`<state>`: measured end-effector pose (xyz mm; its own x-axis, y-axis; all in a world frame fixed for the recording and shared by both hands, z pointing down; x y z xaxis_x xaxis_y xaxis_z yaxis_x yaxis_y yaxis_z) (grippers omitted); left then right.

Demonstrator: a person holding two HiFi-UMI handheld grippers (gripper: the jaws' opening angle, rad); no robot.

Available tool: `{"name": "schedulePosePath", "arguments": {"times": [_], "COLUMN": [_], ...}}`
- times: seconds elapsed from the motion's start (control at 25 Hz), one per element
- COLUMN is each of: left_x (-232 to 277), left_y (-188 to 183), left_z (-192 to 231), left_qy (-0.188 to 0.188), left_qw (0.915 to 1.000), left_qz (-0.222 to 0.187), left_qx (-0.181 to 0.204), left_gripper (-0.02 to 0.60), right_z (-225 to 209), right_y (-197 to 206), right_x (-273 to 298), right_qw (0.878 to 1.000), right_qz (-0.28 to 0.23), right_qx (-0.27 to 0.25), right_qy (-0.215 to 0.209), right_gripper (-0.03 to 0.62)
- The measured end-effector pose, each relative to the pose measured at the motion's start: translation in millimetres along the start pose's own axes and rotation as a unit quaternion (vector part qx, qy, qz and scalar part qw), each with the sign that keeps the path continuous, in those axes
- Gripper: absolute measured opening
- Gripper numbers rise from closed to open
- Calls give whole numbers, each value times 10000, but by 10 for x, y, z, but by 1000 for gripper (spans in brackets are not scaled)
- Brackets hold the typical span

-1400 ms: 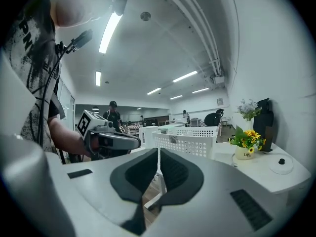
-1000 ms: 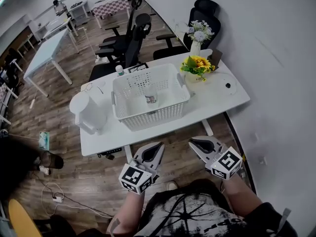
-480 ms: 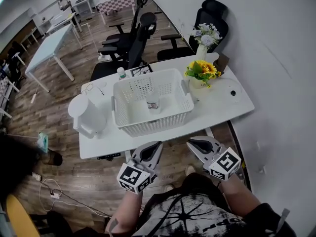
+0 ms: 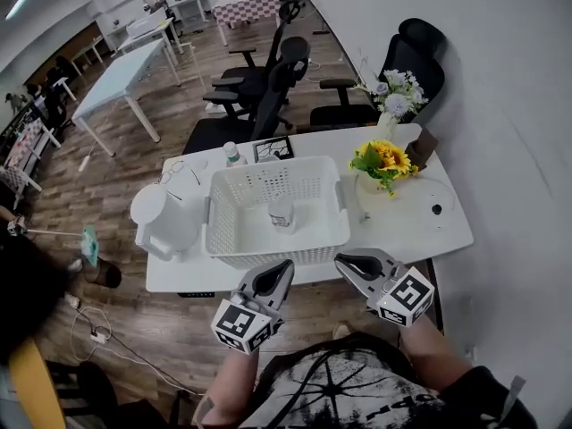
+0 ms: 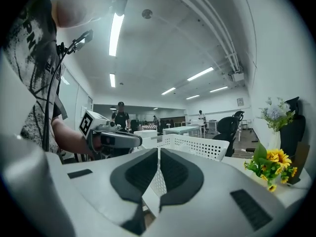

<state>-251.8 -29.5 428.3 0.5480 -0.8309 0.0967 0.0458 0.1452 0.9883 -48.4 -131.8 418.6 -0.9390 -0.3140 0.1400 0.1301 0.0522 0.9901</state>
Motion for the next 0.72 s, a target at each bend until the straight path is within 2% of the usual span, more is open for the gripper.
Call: {"name": "schedulePosePath", "arguments": {"times": [0.28, 0.72], "left_x": [305, 502], "left_y": [-55, -144], "left_z": [4, 83], "left_qy": [-338, -842], "left_qw": [9994, 9963], "left_qz": [31, 45], "left_qx": [61, 149], "left_gripper": [11, 11], "right_z": [-421, -759], "right_y": [-7, 1], "right_x": [81, 129], "right_qw": [9991, 9963], "right_qz": [-163, -271], "right_qx": [23, 26], "right_qy": [-390, -819], "right_gripper": [31, 31]}}
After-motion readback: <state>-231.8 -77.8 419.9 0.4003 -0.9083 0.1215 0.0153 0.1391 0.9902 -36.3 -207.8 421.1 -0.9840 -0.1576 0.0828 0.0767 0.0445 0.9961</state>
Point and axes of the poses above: the fingertips, and each gripper's own axes: x forward along the fingers, z to its left, y out of its underside, the point moved 9 cm from there along -x, backward along the fingers, and after that the axes turned 10 degrees about y, right-handed, at the moved point
